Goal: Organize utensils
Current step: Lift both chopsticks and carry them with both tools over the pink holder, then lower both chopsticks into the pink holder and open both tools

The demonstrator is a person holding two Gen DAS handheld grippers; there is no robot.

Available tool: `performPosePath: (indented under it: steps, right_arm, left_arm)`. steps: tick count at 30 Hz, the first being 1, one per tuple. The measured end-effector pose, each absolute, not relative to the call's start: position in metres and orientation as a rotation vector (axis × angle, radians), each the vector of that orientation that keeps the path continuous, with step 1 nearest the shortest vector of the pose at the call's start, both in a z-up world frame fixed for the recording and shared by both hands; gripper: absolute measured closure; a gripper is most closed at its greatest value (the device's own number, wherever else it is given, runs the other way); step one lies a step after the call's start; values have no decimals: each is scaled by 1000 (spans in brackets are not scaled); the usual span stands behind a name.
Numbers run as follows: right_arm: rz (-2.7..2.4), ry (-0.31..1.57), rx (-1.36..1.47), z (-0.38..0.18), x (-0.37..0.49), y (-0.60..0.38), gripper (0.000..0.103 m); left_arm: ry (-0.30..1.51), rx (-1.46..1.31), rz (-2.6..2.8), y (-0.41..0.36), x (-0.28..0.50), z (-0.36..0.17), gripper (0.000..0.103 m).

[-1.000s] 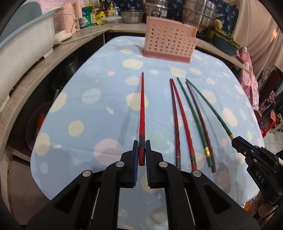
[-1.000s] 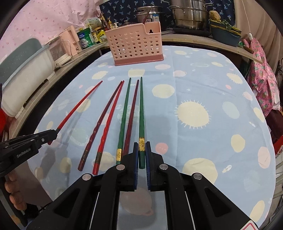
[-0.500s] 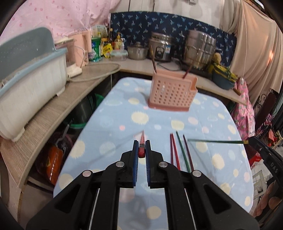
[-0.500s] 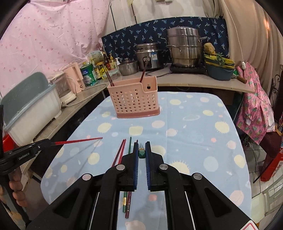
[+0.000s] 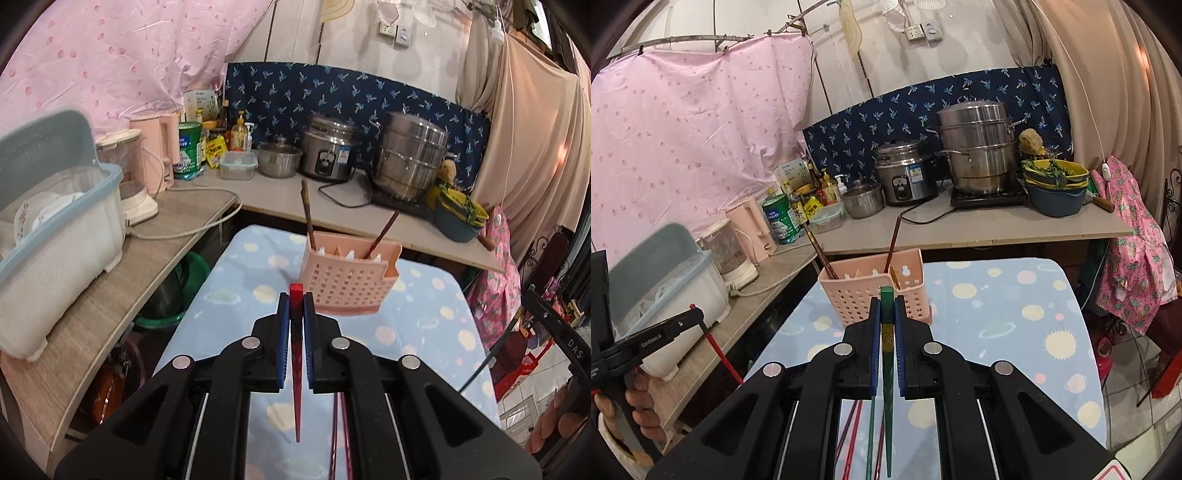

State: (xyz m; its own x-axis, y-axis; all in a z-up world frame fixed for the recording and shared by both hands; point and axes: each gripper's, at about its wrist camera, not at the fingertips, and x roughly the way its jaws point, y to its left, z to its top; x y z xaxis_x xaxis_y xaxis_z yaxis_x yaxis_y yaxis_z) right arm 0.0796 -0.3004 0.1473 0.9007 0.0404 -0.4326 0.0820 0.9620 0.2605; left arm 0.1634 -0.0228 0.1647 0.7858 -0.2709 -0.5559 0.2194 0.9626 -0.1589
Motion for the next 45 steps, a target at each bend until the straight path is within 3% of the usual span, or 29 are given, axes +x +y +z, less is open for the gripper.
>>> performPosePath:
  steps: [19,25,31,45]
  right_arm:
    - [-10,284,356,238,224,-321,96]
    - [-24,282,336,235,267,-317,96]
    - [-22,361,323,198,295,-313,96]
    - [-17,493,308,145,322,-311,94]
  left_arm:
    - [380,-187,-247,-67,282,276,96]
    - [402,-187,-234,-80,316,260,96]
    - [472,-166,-217,-88,341,219,96]
    - [538,-151,-214,-88,352,176,92]
